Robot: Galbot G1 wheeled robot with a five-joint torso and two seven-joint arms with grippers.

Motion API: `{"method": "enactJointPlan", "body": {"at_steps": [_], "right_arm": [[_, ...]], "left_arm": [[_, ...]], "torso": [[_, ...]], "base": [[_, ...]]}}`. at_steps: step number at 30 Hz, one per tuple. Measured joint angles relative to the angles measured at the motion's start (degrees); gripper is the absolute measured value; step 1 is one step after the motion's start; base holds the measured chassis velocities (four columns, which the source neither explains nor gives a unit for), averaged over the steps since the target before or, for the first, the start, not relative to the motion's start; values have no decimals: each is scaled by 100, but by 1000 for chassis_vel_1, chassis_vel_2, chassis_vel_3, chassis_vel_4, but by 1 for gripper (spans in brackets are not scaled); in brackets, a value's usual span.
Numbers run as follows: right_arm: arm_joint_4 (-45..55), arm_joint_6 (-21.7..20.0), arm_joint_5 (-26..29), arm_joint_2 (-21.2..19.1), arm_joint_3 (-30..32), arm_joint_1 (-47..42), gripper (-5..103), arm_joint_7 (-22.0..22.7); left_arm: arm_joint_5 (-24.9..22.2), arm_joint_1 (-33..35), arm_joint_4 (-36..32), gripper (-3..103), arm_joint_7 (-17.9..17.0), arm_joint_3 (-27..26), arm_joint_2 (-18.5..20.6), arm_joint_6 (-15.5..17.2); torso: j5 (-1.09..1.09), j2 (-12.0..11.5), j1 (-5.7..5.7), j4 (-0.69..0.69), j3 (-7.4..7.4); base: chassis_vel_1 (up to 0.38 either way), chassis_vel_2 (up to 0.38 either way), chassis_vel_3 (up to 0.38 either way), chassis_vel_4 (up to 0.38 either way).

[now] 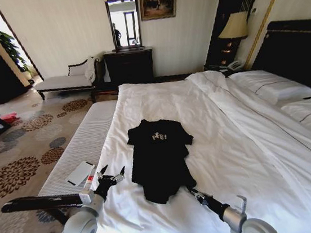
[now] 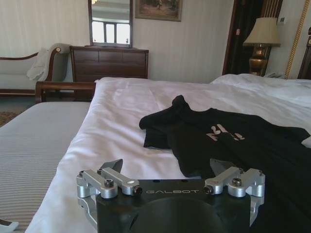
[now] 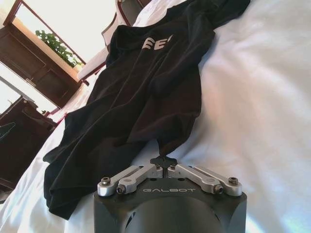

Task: Fold the clothes on the bed.

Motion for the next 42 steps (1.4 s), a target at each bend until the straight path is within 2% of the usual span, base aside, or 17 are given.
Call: {"method": "enactJointPlan", "body": {"at_steps": [7, 13, 24, 34, 42], "right_arm": [[309, 44, -95, -41, 291, -400, 0, -41], [595, 191, -477, 29, 636, -1008, 0, -80], [991, 428, -915, 232, 1184, -2030, 0, -272], [561, 701, -1269, 159, 1812, -2452, 0, -462], [261, 771, -1075, 84, 2224, -2395, 0, -479]], "left_arm": [[14, 47, -81, 100, -15, 48, -89, 38], [19, 78, -93, 100, 20, 30, -198, 23], [-138, -91, 10, 100, 82, -5, -52, 4], [-128, -22, 111, 100, 187, -73, -119, -80], [-57, 77, 33, 100, 224, -82, -112, -116]], "torso": [[0, 0, 0, 0, 0], [0, 0, 0, -1, -1], [0, 0, -1, -1, -1], [0, 0, -1, 0, -1], [0, 0, 0, 0, 0]], "base": [[0, 0, 0, 0], [0, 0, 0, 0], [0, 0, 0, 0], [0, 0, 0, 0], [0, 0, 0, 0]]}}
